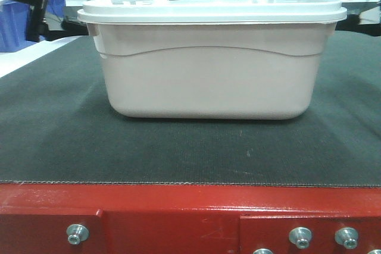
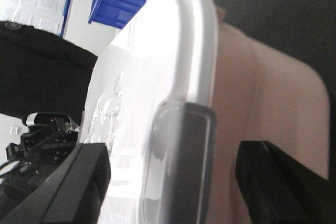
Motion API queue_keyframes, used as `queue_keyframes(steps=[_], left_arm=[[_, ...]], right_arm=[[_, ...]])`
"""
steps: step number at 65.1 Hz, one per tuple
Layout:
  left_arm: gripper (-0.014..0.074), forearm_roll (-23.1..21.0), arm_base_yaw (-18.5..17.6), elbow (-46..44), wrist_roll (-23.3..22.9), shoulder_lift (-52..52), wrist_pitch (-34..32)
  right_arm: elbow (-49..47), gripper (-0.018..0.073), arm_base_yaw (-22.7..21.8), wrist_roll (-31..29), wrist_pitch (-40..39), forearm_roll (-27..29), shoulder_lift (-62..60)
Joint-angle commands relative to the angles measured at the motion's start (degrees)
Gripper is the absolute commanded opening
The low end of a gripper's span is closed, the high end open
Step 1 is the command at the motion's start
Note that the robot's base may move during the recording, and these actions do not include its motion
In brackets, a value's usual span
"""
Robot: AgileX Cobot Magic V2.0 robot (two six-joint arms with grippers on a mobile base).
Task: Grab white bin and place on right shelf
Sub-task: 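Close both grippers on the lid handles at opposite ends of the bin, then lift the pink bin off the table with both grippers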
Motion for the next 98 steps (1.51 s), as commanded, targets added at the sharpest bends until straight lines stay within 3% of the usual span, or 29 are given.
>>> queue_keyframes(steps=[1,37,44,51,61,75,85,98], left_arm=[[0.0494,-4.63,-0.71,-1.89,0.68,-2.63,1.79],[0.0492,-4.75,-0.84,-1.89,0.68,-2.63,2.01],[0.0482,-4.75,-0.84,-1.89,0.68,-2.63,2.01],[0.0402,-4.75,-0.84,-1.89,0.68,-2.63,2.01],[0.0185,-4.75,-0.84,-1.89,0.68,-2.63,2.01],[-0.0132,-4.75,-0.84,-1.89,0.68,-2.63,2.26],[-0.0126,-4.75,-0.84,-1.89,0.68,-2.63,2.26],[-0.0126,-10.78,-0.84,-1.89,2.61,-2.63,6.69]], right_arm=[[-1.96,0.0594,1.06,-1.88,1.13,4.58,-2.54],[-1.96,0.0591,3.02,-1.88,-0.31,4.58,-2.54],[-1.96,0.0521,3.02,-1.88,0.21,4.58,-2.54],[-1.96,0.0357,3.02,-1.88,0.21,4.58,-2.54],[-1.96,0.0168,3.02,-1.88,0.26,4.58,-2.54],[-1.96,0.0119,3.02,-1.88,0.73,4.58,-2.54],[-1.96,0.0119,3.02,-1.88,1.06,5.36,-2.54],[-3.19,0.0119,3.02,-1.88,5.71,9.86,-2.54]])
